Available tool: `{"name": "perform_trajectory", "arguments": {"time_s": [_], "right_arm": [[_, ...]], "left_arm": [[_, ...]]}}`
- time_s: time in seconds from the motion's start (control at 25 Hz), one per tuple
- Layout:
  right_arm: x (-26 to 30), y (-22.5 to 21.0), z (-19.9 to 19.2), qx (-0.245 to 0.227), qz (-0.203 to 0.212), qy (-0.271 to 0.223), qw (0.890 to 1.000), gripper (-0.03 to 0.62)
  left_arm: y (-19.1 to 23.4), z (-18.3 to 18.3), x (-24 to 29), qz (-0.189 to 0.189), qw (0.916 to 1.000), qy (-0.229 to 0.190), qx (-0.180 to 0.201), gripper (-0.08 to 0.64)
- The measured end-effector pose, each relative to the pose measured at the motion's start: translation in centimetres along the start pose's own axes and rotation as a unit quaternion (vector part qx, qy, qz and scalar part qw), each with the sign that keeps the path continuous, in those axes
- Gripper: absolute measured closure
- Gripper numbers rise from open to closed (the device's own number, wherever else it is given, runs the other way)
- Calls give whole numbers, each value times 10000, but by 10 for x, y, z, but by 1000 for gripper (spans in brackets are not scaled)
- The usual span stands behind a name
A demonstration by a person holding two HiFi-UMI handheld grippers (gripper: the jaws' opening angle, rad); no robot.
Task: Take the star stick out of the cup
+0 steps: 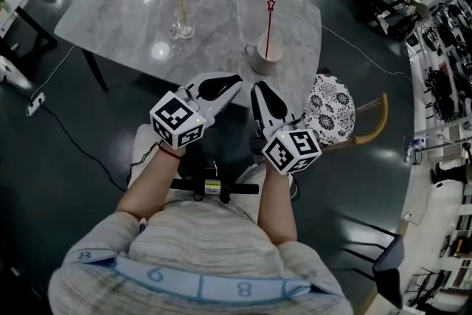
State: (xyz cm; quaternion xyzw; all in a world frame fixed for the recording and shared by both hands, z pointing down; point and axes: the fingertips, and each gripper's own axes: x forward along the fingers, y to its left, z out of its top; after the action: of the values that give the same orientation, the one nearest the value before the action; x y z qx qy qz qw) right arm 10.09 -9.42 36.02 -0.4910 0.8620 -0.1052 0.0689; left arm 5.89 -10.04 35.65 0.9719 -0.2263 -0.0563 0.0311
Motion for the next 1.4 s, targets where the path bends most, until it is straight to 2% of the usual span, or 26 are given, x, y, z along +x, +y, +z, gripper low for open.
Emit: {"name": "perform_trajectory", "arguments": {"time_s": [0.52, 0.84, 0.96, 1.4], "right_arm": [[63, -58, 0, -228, -202, 496, 9983, 580], [87, -91, 5, -412, -325, 796, 9954, 577], [93, -100, 6, -460, -342, 935, 9940, 526], [125, -150, 0, -867, -722, 1665, 9796, 518]], "left_arm": [[61, -14, 33, 107, 9997, 193, -120, 532], [82, -22, 54, 193, 9993, 254, -219, 532], [89, -22, 57, 253, 9991, 236, -225, 532], [106, -24, 61, 293, 9988, 202, -343, 532]]}}
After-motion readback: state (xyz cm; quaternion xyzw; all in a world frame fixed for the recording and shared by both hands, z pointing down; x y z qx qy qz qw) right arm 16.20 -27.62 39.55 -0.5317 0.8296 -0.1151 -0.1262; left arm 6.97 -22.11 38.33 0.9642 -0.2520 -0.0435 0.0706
